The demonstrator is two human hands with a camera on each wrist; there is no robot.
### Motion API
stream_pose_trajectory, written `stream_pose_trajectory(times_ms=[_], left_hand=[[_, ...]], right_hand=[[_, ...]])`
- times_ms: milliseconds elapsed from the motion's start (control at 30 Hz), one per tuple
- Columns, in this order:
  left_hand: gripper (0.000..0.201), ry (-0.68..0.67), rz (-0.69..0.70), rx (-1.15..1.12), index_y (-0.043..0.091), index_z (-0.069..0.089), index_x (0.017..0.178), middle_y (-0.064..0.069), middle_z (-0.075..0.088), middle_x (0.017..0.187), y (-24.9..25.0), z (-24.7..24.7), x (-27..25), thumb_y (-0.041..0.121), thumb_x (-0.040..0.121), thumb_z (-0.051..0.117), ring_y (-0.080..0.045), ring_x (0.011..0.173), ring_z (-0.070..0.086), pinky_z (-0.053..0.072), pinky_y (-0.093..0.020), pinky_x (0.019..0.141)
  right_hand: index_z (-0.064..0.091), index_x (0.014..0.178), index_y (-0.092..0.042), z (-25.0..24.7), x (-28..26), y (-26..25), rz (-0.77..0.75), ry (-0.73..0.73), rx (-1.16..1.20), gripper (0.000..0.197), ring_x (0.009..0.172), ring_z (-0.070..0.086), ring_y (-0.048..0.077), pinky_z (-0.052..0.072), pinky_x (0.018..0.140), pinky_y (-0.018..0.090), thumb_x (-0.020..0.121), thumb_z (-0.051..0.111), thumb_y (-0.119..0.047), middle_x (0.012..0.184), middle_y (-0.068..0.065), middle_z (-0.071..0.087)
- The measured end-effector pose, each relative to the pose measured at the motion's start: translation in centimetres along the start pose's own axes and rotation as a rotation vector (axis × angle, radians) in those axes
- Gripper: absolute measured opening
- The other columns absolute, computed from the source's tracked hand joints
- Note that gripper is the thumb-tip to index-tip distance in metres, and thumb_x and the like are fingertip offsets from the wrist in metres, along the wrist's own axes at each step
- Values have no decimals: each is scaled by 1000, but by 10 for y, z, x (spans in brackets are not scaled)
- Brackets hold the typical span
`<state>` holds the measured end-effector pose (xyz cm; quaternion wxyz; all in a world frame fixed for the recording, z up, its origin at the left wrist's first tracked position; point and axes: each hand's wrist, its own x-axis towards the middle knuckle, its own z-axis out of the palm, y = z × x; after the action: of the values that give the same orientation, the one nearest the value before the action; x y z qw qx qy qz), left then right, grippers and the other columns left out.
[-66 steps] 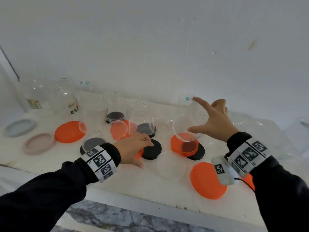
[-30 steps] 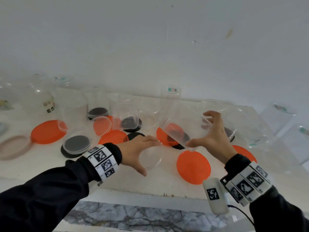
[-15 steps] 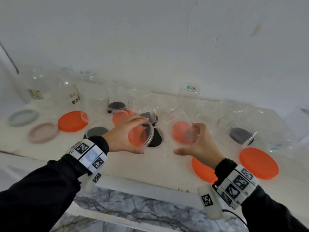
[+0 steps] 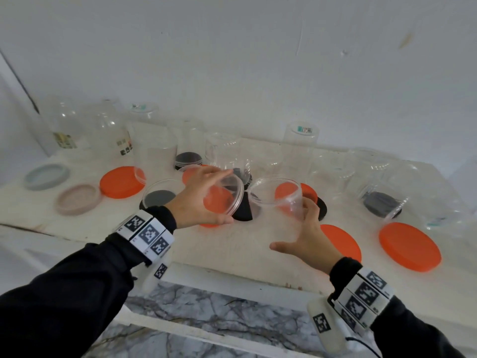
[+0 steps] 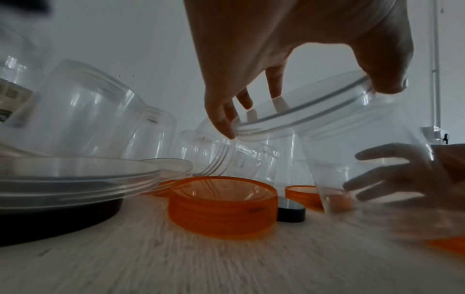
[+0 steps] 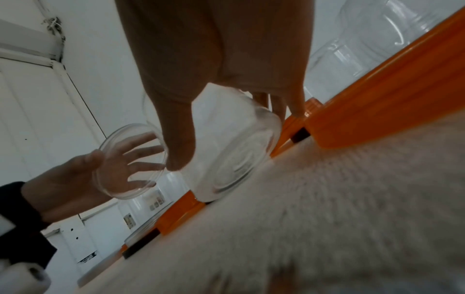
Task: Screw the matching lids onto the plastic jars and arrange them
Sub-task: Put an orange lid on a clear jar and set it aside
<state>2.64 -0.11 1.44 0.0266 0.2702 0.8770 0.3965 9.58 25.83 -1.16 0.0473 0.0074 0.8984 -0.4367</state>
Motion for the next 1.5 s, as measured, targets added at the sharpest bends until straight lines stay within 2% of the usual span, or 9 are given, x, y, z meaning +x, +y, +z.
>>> stream_pose_trajectory(times_ms=[67,200,267,400,500,667,900,1167,1500], left_hand=[[93,32,16,-31,46,24,130,6,27,136,5,1,2,63,50,66,-5,126,22,22,-29,105],[90,104,88,-58,38,30,130,3,34,137,13,4,11,61,52,68,-7,128,30,24,-19,104],[89,116,125,-56,34,34,129,3,37,136,19,7,15,61,52,69,-8,126,34,25,-12,101],[89,64,210,0,30,36,131,8,36,135,34,16,25,61,54,69,-11,126,33,27,-24,105],[95,-7,241,96,23,40,135,11,34,133,46,23,33,66,54,64,-6,123,29,22,-13,99],[97,-137,264,226,19,41,136,5,36,138,65,31,45,63,55,69,-5,121,25,20,-25,104],[90,-213,254,350,20,45,133,7,39,132,72,37,57,56,58,78,-12,120,28,15,-14,86],[89,-315,225,344,23,40,137,6,34,137,72,32,63,43,61,82,-12,125,24,18,-18,97],[103,-216,131,285,24,32,141,5,31,143,66,42,49,58,55,79,-16,129,25,24,-34,108]], right_hand=[[-1,144,-17,-2,-3,2,-13,-11,18,116,130,29,14,33,105,27,66,83,-27,146,2,18],[18,142,-19,-5,-6,5,-30,18,131,99,120,34,5,30,95,17,67,82,-29,137,-7,31],[24,139,-20,-3,-5,6,-26,57,170,96,119,38,7,32,96,18,64,84,-27,134,-7,35],[31,129,-20,1,-3,3,-33,86,224,87,119,43,10,37,99,23,61,86,-20,123,-10,43],[33,127,-20,1,-1,1,-37,49,243,85,119,43,11,37,95,20,61,85,-17,123,-8,46],[33,124,-24,2,1,2,-48,27,256,82,122,44,12,39,97,22,61,85,-19,126,-6,47],[31,127,-27,1,2,3,-51,20,253,87,123,43,12,40,104,33,60,87,-21,129,-7,45],[30,121,-30,0,3,3,-63,17,231,85,121,44,12,42,101,30,59,87,-22,125,-10,45],[31,129,-22,-1,3,1,-59,3,176,90,121,44,13,42,102,34,58,87,-25,128,-7,45]])
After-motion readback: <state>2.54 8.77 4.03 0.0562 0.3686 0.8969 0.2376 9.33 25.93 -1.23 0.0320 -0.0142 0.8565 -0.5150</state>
